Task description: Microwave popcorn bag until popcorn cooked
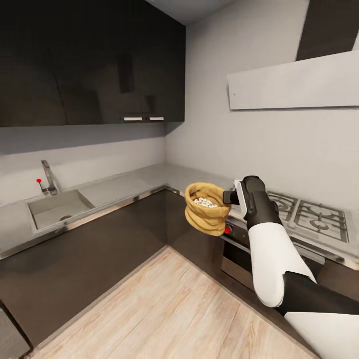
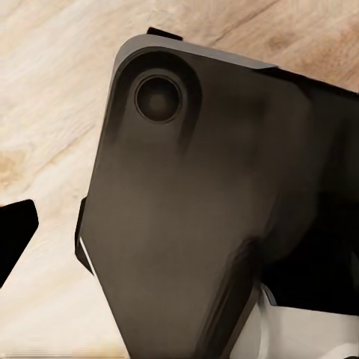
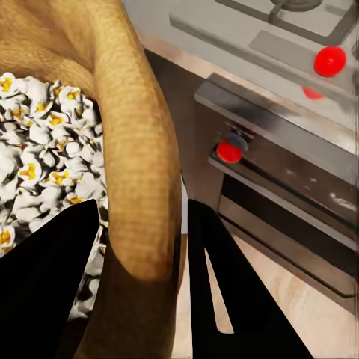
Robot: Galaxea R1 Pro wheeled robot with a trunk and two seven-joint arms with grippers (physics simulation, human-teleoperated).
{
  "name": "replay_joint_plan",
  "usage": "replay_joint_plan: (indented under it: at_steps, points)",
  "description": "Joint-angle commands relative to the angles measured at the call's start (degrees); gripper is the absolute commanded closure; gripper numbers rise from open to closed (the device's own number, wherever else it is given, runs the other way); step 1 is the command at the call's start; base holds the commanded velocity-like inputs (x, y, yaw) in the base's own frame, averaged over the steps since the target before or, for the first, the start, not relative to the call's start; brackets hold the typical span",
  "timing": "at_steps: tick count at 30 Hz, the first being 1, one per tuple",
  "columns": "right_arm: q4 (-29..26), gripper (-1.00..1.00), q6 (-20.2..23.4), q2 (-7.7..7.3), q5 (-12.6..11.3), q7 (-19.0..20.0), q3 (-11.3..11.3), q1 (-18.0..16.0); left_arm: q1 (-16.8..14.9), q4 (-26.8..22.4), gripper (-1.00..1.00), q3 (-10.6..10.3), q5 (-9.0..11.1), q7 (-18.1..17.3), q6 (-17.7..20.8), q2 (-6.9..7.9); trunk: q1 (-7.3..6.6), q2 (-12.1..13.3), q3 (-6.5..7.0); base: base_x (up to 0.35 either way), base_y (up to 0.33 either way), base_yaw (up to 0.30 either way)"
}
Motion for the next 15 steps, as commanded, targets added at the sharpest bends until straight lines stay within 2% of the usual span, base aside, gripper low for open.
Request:
replay_joint_plan:
  at_steps: [1,8,15]
  points:
    - [-0.04,1.00,0.17,0.01,0.01,-0.01,-0.20,-0.05,0.02,-0.08,-1.00,0.07,0.19,0.05,-0.08,-0.01,-0.04,-0.05,-0.07,-0.349,0.000,0.000]
    - [0.10,1.00,0.17,-0.04,0.01,-0.01,-0.20,-0.05,0.02,-0.09,-1.00,0.07,0.19,0.04,-0.08,-0.01,-0.04,-0.05,-0.07,-0.349,0.000,0.000]
    - [3.25,1.00,0.17,-0.04,-0.08,0.13,-0.28,-0.05,0.02,-0.07,-1.00,0.07,0.19,0.03,-0.08,-0.01,-0.04,-0.05,-0.07,-0.349,0.000,0.000]
